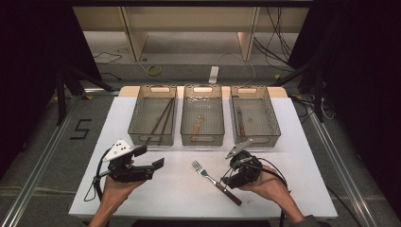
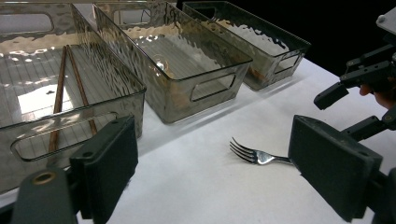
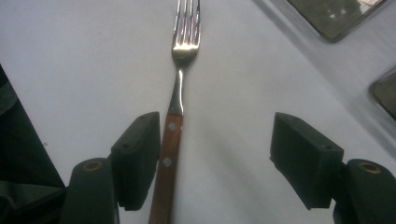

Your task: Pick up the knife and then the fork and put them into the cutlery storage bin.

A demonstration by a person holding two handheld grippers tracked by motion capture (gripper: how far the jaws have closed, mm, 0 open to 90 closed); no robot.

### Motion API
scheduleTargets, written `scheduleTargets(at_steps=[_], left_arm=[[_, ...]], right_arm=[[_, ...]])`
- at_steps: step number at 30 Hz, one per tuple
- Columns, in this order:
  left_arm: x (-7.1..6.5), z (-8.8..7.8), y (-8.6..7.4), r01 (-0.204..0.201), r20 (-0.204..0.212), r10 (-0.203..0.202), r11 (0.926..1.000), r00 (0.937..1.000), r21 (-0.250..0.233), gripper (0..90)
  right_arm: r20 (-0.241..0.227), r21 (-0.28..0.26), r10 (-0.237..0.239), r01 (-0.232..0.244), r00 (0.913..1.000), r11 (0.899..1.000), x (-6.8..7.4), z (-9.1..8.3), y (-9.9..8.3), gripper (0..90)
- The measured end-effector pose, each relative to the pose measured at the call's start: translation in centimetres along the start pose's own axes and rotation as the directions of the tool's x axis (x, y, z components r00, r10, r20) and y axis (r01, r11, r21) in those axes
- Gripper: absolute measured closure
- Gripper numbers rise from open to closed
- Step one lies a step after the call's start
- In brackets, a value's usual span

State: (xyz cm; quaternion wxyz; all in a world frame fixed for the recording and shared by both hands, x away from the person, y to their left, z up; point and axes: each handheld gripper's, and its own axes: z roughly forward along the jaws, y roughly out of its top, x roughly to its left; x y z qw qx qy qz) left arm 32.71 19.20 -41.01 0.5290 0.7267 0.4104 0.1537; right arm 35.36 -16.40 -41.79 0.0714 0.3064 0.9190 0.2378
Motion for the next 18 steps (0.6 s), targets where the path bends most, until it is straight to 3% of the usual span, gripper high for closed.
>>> scheduleTargets(at_steps=[8, 18], left_arm=[[0.1, 0.0, 0.0, 0.001, 0.000, -0.001, 1.0000, 1.0000, 0.001, 15.3], [0.0, 0.1, 0.0, -0.002, 0.003, 0.002, 1.0000, 1.0000, 0.000, 15.3]], right_arm=[[0.018, 0.021, -0.021, 0.021, 0.9996, 1.000, 0.5, 0.2, -0.2, 36.7], [0.006, 0.065, -0.060, 0.060, 0.9982, 0.996, 1.5, 1.2, -0.2, 41.7]])
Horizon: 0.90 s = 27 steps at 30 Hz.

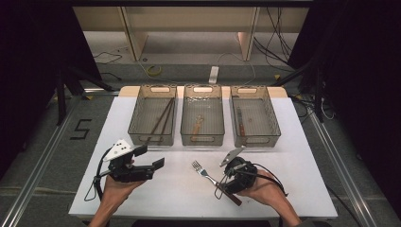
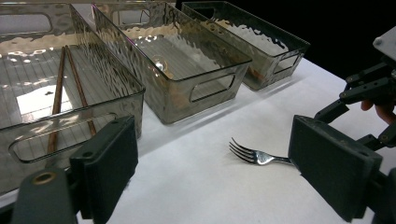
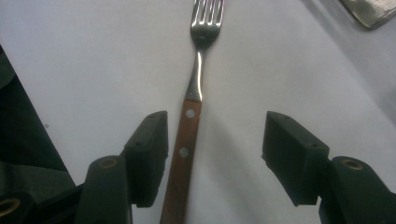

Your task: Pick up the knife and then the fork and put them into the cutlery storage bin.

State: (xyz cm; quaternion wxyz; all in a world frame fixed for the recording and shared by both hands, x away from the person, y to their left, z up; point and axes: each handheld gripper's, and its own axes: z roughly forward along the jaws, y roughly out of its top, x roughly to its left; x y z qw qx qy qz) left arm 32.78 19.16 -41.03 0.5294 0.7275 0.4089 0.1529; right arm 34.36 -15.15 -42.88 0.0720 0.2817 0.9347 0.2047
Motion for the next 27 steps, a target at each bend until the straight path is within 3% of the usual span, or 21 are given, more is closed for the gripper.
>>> scheduleTargets(at_steps=[6, 16, 27], left_arm=[[0.0, 0.1, 0.0, -0.003, 0.002, 0.003, 1.0000, 1.0000, 0.003, 15.3], [0.0, 0.0, 0.0, -0.006, 0.000, 0.006, 1.0000, 1.0000, 0.000, 15.3], [-0.1, 0.1, 0.0, -0.008, 0.001, 0.008, 0.9999, 1.0000, 0.007, 15.3]], right_arm=[[-0.011, 0.011, 0.009, -0.009, 0.9999, 1.000, 0.2, 0.5, -0.1, 45.0], [-0.019, 0.063, -0.028, 0.029, 0.9994, 0.998, 0.7, 1.5, -0.2, 53.6], [-0.034, 0.099, -0.031, 0.034, 0.9989, 0.994, 0.9, 2.9, 0.0, 61.0]])
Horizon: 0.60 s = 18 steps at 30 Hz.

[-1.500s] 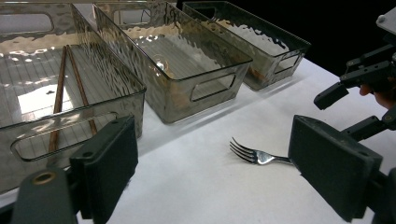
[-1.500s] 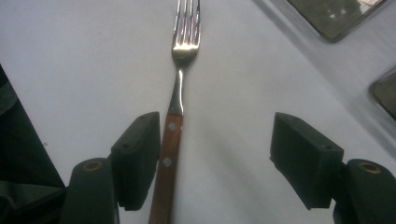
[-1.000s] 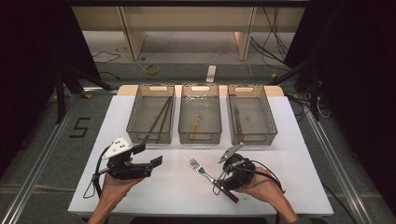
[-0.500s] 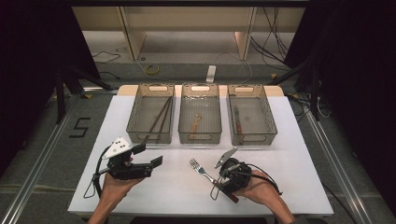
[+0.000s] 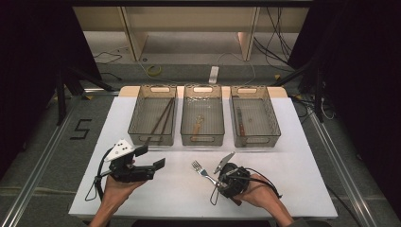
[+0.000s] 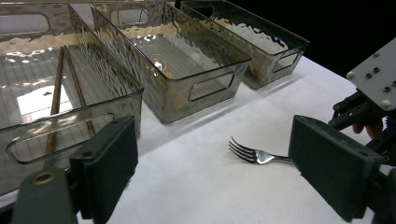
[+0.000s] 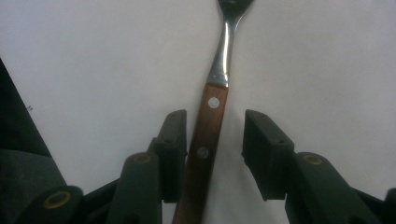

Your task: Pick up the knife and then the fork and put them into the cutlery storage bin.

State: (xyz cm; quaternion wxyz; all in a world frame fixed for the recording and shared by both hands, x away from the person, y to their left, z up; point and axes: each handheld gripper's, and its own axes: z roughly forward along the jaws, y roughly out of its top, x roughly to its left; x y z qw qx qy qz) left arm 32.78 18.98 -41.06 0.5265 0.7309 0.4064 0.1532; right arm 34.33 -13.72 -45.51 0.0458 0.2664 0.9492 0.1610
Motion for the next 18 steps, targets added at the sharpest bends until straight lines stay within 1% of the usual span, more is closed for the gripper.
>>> scheduleTargets(at_steps=[3, 4, 5, 6, 7, 9, 10, 11, 13, 15, 18], left_arm=[[0.02, -0.03, 0.00, 0.001, 0.000, -0.001, 1.0000, 1.0000, 0.001, 15.4], [0.00, -0.01, 0.00, 0.001, -0.001, -0.001, 1.0000, 1.0000, 0.000, 15.3], [0.00, -0.01, 0.00, 0.001, -0.001, -0.001, 1.0000, 1.0000, 0.000, 15.4], [-0.04, 0.02, -0.01, -0.001, -0.002, 0.001, 1.0000, 1.0000, 0.001, 15.3], [-0.04, 0.02, -0.01, -0.001, -0.002, 0.001, 1.0000, 1.0000, 0.001, 15.3], [-0.02, 0.02, -0.01, -0.001, -0.002, 0.001, 1.0000, 1.0000, 0.002, 15.3], [0.00, 0.02, -0.01, 0.000, -0.002, 0.000, 1.0000, 1.0000, 0.002, 15.3], [0.00, 0.01, -0.01, 0.000, -0.003, 0.000, 1.0000, 1.0000, 0.002, 15.4], [0.01, 0.01, -0.01, 0.001, -0.003, -0.001, 1.0000, 1.0000, 0.003, 15.3], [-0.01, 0.01, -0.01, -0.001, -0.003, 0.001, 1.0000, 1.0000, 0.002, 15.3], [-0.02, 0.03, -0.01, 0.001, -0.002, -0.001, 1.0000, 1.0000, 0.003, 15.3]], right_arm=[[0.003, 0.007, -0.007, 0.007, 1.0000, 1.000, -0.13, 0.37, -0.05, 62.2], [-0.002, 0.012, 0.002, -0.002, 1.0000, 1.000, -0.10, 0.38, -0.03, 63.0], [-0.005, 0.016, -0.006, 0.006, 1.0000, 1.000, -0.10, 0.42, -0.05, 63.8], [-0.004, 0.018, -0.004, 0.004, 1.0000, 1.000, -0.01, 0.43, -0.02, 64.1], [-0.001, 0.016, -0.013, 0.013, 0.9999, 1.000, 0.00, 0.49, -0.03, 64.2], [-0.001, 0.015, -0.009, 0.009, 1.0000, 1.000, -0.01, 0.49, -0.01, 64.3], [-0.005, 0.015, -0.015, 0.015, 0.9999, 1.000, -0.11, 0.50, -0.03, 64.6], [-0.001, 0.020, -0.003, 0.003, 1.0000, 1.000, -0.09, 0.47, 0.01, 66.9], [0.003, 0.017, -0.020, 0.020, 0.9998, 1.000, -0.17, 0.51, 0.00, 68.3], [0.004, 0.017, -0.017, 0.017, 0.9998, 1.000, -0.17, 0.52, 0.02, 69.1], [0.007, 0.026, -0.016, 0.016, 0.9998, 1.000, 0.00, 0.50, 0.09, 73.7]])
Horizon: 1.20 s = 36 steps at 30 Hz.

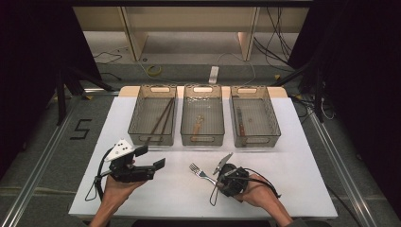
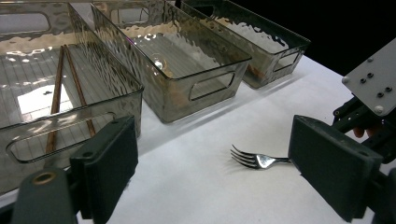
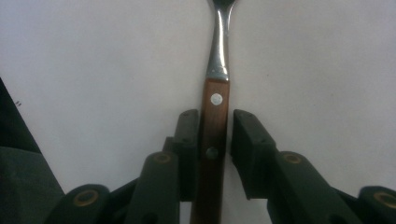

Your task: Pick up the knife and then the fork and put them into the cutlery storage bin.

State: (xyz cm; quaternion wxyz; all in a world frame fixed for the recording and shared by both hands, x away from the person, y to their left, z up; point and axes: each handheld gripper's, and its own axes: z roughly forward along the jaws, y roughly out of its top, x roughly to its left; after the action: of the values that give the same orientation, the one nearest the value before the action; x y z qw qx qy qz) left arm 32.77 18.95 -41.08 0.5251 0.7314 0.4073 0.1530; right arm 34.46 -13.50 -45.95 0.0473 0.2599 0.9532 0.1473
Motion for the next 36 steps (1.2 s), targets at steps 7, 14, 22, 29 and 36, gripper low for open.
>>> scheduleTargets(at_steps=[7, 14, 22, 29, 36], left_arm=[[0.0, 0.0, 0.0, -0.003, 0.002, 0.003, 1.0000, 1.0000, 0.002, 15.3], [0.0, 0.0, 0.0, 0.000, 0.001, 0.000, 1.0000, 1.0000, 0.003, 15.3], [0.1, 0.0, 0.0, 0.001, 0.000, -0.001, 1.0000, 1.0000, 0.003, 15.3], [0.1, 0.0, 0.0, 0.000, 0.001, 0.000, 1.0000, 1.0000, 0.003, 15.3], [0.1, 0.1, 0.0, 0.002, 0.001, -0.002, 1.0000, 1.0000, 0.002, 15.3]], right_arm=[[0.005, 0.016, 0.022, -0.022, 0.9997, 1.000, 0.2, 0.1, 0.3, 76.8], [0.002, 0.022, 0.030, -0.030, 0.9995, 0.999, 0.1, 0.0, 0.3, 77.2], [-0.007, -0.002, 0.040, -0.040, 0.9992, 0.999, -0.5, -0.6, 0.0, 77.4], [0.000, -0.051, 0.066, -0.066, 0.9978, 0.997, -1.3, -1.7, -0.2, 77.4], [0.002, -0.092, 0.092, -0.092, 0.9957, 0.992, -2.3, -2.7, -0.6, 77.3]])
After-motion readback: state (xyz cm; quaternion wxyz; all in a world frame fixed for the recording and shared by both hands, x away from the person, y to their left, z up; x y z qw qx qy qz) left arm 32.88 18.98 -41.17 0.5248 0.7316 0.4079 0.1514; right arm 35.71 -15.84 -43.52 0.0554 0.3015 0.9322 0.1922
